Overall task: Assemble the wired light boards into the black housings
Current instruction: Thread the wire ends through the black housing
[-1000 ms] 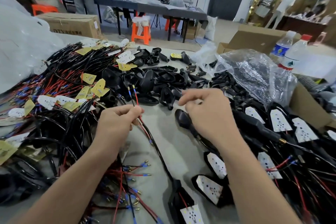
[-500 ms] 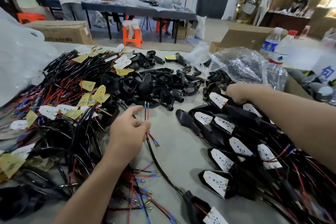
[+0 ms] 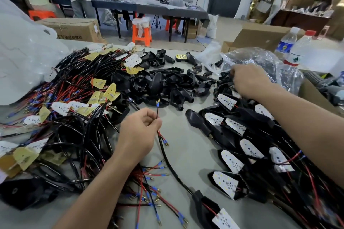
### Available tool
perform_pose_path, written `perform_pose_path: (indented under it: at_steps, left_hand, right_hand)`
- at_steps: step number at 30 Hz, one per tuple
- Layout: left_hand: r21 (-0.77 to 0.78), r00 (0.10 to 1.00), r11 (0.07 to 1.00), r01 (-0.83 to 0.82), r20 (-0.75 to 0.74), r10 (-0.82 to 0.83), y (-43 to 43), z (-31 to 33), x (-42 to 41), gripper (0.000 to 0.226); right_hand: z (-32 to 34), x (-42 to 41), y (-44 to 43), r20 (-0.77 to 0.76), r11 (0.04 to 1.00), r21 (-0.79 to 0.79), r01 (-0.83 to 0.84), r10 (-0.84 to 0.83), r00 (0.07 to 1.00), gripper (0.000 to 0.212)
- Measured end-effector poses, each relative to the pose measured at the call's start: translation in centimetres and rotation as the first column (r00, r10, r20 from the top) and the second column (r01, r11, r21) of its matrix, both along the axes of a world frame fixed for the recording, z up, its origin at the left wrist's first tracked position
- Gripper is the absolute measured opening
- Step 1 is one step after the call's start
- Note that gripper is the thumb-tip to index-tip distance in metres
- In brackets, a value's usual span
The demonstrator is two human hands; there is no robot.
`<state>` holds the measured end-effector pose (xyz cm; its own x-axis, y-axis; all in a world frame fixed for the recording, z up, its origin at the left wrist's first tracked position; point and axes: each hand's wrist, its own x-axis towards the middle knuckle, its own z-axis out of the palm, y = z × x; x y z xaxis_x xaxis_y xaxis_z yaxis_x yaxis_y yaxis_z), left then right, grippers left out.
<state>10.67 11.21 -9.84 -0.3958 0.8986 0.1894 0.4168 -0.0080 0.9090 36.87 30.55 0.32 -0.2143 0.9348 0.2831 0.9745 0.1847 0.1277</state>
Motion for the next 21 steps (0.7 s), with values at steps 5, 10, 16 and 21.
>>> perform_pose_path:
  at_steps: [5, 10, 16, 21]
  left_hand:
    - [0.177, 0.943, 0.982, -0.068, -0.310, 0.121, -0.7, 0.2, 0.6, 0.009]
    - [0.209, 0.930, 0.978, -0.022, -0.355, 0.097, -1.0, 0.2, 1.0, 0.014]
    - [0.140, 0.956, 0.990, -0.034, -0.285, 0.073, -1.0, 0.5, 1.0, 0.015]
    - [0.130, 0.968, 0.991, -0.032, -0.242, 0.063, -1.1, 0.7, 1.0, 0.021]
  right_hand:
    - [0.2, -6.4, -7.3, -0.840, 0.934, -0.132, -0.333, 0.073, 0.537, 0.020]
    - [-3.9, -9.4, -12.8, -0.976, 0.827, -0.179, -0.533, -0.216, -0.006, 0.027]
    - [-7.3, -9.7, -15.0, -0.901, 0.799, -0.112, -0.591, -0.333, -0.279, 0.021]
    - [-8.3, -8.9, -14.9, -0.937, 0.908, -0.070, -0.413, -0.202, -0.286, 0.031]
